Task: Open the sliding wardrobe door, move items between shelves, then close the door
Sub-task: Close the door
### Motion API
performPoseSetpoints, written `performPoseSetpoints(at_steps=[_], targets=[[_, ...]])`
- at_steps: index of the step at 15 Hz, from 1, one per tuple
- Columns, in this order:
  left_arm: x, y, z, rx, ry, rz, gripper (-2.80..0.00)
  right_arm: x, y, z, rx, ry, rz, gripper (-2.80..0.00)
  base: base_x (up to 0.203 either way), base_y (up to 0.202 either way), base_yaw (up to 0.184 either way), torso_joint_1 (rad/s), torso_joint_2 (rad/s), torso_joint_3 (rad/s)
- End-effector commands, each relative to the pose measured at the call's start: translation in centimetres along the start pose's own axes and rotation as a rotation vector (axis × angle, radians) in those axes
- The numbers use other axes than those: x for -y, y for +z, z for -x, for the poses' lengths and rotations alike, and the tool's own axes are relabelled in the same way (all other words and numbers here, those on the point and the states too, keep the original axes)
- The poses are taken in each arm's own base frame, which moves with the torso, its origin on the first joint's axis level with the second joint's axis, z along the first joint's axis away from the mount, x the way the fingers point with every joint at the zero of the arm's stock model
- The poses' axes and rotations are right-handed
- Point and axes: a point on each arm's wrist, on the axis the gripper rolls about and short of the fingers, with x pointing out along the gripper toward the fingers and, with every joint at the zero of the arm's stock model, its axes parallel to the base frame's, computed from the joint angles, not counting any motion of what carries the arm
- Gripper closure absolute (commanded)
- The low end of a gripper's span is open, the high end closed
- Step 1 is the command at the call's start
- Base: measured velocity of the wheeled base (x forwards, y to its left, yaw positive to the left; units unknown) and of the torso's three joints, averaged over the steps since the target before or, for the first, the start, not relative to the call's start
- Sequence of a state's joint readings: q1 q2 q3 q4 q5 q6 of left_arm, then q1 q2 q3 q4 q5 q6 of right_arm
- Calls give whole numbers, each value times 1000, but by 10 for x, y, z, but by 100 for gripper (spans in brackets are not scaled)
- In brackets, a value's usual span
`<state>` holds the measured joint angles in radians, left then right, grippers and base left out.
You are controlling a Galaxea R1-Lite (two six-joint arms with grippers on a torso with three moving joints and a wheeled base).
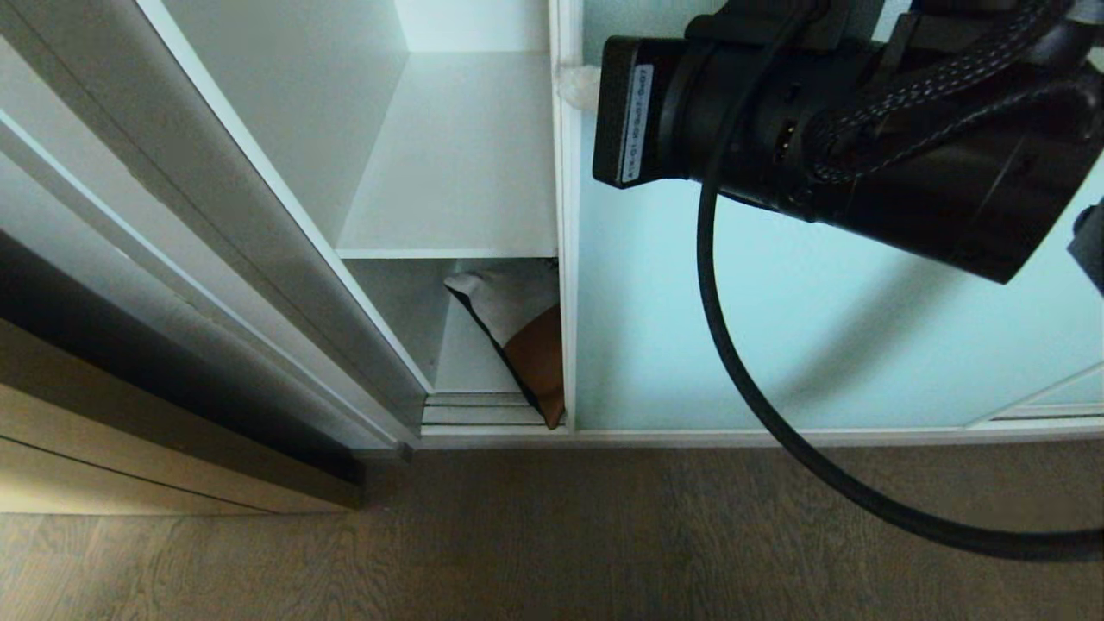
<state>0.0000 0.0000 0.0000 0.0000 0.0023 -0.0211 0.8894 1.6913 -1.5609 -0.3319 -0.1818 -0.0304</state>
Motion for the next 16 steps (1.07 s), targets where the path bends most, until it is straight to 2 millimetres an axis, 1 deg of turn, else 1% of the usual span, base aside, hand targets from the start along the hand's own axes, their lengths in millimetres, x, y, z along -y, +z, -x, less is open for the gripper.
performPoseSetpoints(at_steps=[1,2,3,5,7,10,11,15,16], targets=[[0,0,0,-3,1,0,0,3,-7,-10,2,-18,2,0,0,0,0,0,0,0],[0,0,0,-3,1,0,0,6,-4,-9,16,-27,-5,0,0,0,0,0,0,0],[0,0,0,-3,1,0,0,8,2,-3,32,-29,-18,0,0,0,0,0,0,0],[0,0,0,-3,1,0,0,10,13,13,52,-21,-22,0,0,0,0,0,0,0],[0,0,0,-3,1,0,0,10,15,23,53,1,-8,0,0,0,0,0,0,0],[0,0,0,-3,1,0,0,12,17,25,58,-7,-16,0,0,0,0,0,0,0],[0,0,0,-3,1,0,0,13,15,23,52,-11,-16,0,0,0,0,0,0,0],[0,0,0,-3,1,0,0,16,0,8,16,-29,-13,0,0,0,0,0,0,0],[0,0,0,-3,1,0,0,20,-4,3,14,-44,-11,0,0,0,0,0,0,0]])
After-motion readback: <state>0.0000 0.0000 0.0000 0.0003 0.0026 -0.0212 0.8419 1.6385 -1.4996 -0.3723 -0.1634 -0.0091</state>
